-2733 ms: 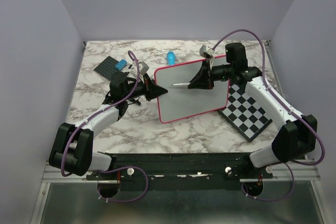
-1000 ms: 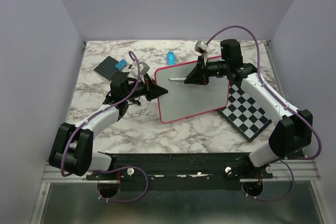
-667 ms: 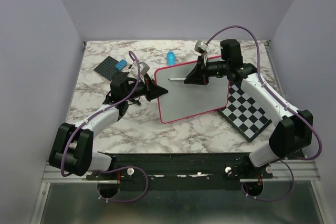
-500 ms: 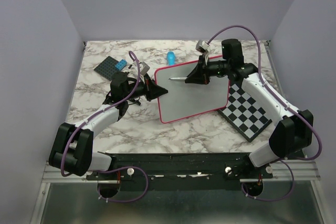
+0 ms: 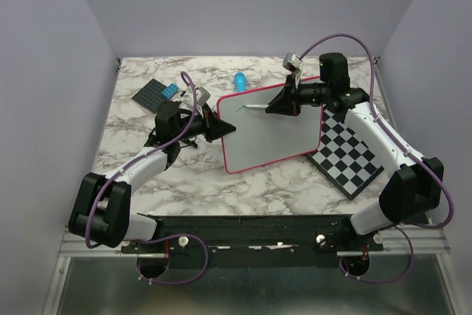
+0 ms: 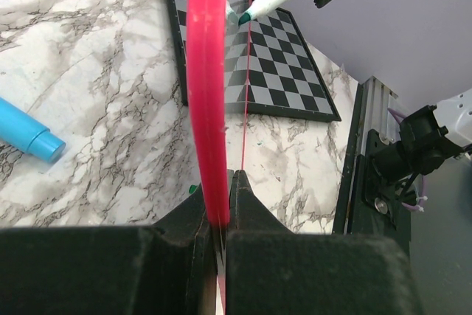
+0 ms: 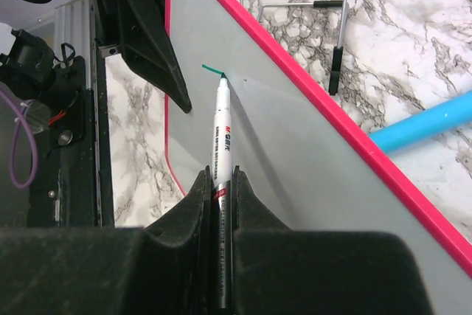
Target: Write a sentence on the whiteboard
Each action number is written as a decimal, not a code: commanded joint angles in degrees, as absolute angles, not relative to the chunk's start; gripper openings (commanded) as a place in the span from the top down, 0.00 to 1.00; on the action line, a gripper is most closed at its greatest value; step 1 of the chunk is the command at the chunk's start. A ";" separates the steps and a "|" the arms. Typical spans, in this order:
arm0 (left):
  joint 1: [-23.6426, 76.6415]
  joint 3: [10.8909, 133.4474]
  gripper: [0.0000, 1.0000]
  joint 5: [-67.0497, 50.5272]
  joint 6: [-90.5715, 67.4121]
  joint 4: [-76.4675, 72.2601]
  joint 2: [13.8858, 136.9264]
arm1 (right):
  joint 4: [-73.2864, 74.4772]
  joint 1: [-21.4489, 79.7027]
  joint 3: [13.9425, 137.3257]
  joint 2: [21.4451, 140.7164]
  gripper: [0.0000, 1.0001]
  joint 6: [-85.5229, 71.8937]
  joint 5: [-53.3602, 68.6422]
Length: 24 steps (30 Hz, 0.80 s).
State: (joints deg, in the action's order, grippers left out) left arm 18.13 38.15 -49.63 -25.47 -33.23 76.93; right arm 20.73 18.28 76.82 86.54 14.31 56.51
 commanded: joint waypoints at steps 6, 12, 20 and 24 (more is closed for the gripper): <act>18.46 38.67 1.00 -45.97 -17.49 -29.62 77.17 | 23.38 18.72 78.13 87.36 0.99 16.61 58.10; 18.46 38.76 1.00 -46.14 -17.49 -29.62 77.08 | 23.55 19.60 78.92 87.80 1.00 16.35 57.75; 18.46 38.76 1.00 -46.32 -17.49 -29.44 77.26 | 23.38 19.60 80.33 88.42 0.99 15.47 57.39; 18.46 38.85 1.00 -46.32 -17.40 -29.44 77.25 | 23.47 19.60 79.63 88.24 0.99 15.73 57.04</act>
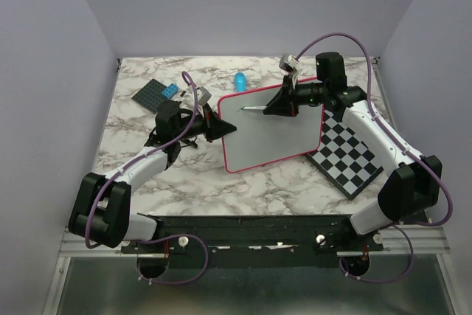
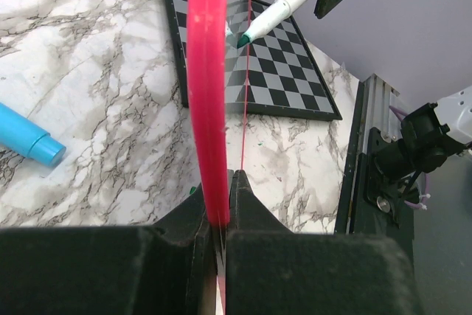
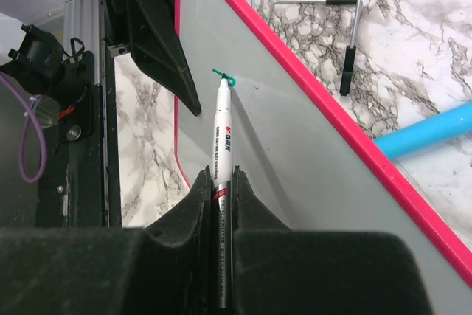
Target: Write a sentence on the whiteboard
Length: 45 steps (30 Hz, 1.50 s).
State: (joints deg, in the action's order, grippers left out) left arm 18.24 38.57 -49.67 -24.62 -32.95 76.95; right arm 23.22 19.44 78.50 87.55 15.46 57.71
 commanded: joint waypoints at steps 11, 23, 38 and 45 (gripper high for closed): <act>18.46 38.85 1.00 -46.32 -17.23 -29.27 77.26 | 24.78 19.60 73.39 85.87 1.00 18.54 57.30; 18.46 38.76 1.00 -46.32 -16.96 -29.09 77.34 | 24.70 19.60 75.14 84.46 1.00 17.84 59.24; 18.46 38.85 1.00 -46.32 -16.87 -29.00 77.17 | 24.43 19.42 75.15 84.46 1.00 17.93 57.22; 18.46 38.94 1.00 -46.32 -16.79 -28.83 77.34 | 24.43 18.63 75.41 84.73 0.99 17.84 56.60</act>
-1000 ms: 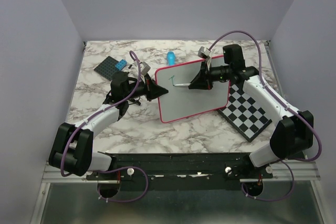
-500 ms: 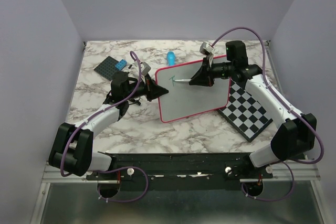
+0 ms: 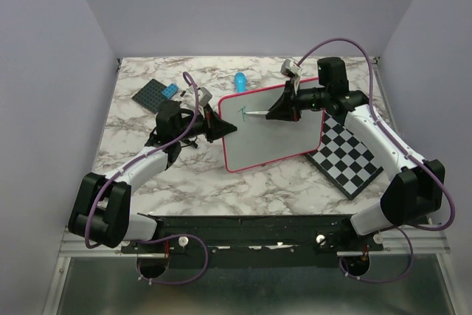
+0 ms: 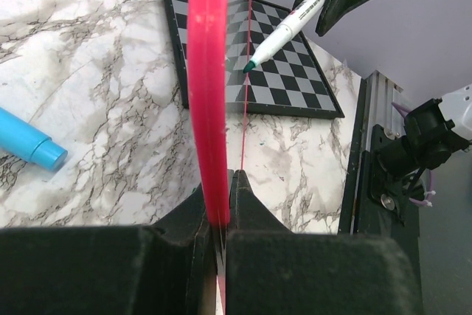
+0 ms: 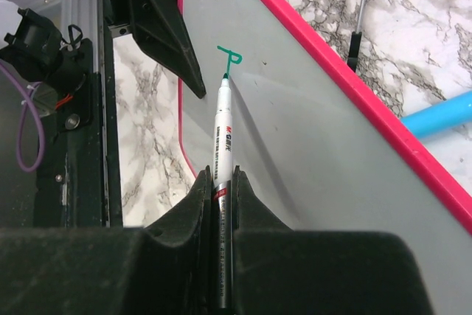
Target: Write a sentence on the whiteboard
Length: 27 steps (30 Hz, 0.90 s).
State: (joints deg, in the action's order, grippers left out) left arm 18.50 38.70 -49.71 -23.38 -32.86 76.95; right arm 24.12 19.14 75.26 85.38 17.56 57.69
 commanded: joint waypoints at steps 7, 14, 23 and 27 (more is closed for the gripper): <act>18.46 38.94 1.00 -46.41 -16.70 -28.92 77.34 | 24.43 18.02 74.97 84.73 0.99 18.02 56.51; 18.46 38.94 1.00 -46.41 -16.79 -28.74 77.34 | 24.35 17.49 75.41 85.08 0.99 17.67 56.16; 18.46 39.02 1.00 -46.49 -16.70 -28.65 77.52 | 24.78 15.12 73.57 83.67 1.00 18.10 56.95; 18.46 39.02 1.00 -46.49 -16.70 -28.65 77.52 | 25.75 15.12 72.16 83.76 1.00 19.77 58.18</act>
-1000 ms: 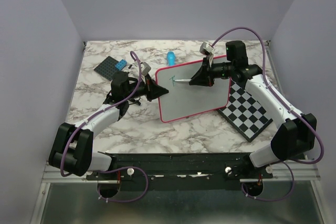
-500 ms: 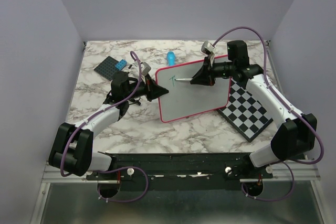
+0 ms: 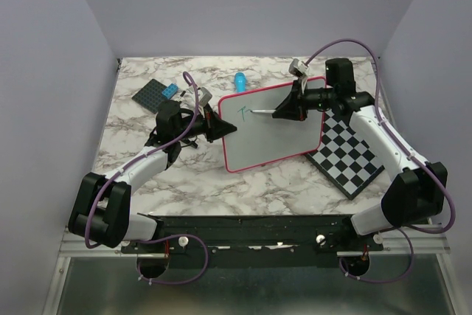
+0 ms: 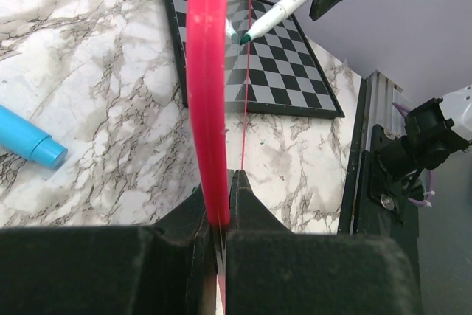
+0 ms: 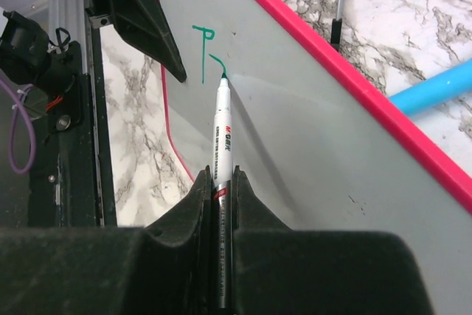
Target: Write a sentence on the whiteboard
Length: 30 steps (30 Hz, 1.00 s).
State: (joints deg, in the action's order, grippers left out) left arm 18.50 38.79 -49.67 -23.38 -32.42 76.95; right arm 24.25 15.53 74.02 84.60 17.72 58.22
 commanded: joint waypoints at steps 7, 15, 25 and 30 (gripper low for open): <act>18.46 39.02 1.00 -46.58 -16.70 -28.65 77.69 | 26.28 15.55 71.19 84.55 1.00 20.22 59.41; 18.46 39.11 1.00 -46.58 -16.52 -28.57 77.61 | 24.79 17.49 74.26 86.22 0.99 17.85 59.59; 18.46 39.11 1.00 -46.76 -16.52 -28.48 77.61 | 23.56 17.58 77.69 87.19 1.00 15.74 59.68; 18.46 39.11 1.00 -46.76 -16.44 -28.39 77.61 | 23.47 17.58 77.26 86.49 1.00 15.91 59.15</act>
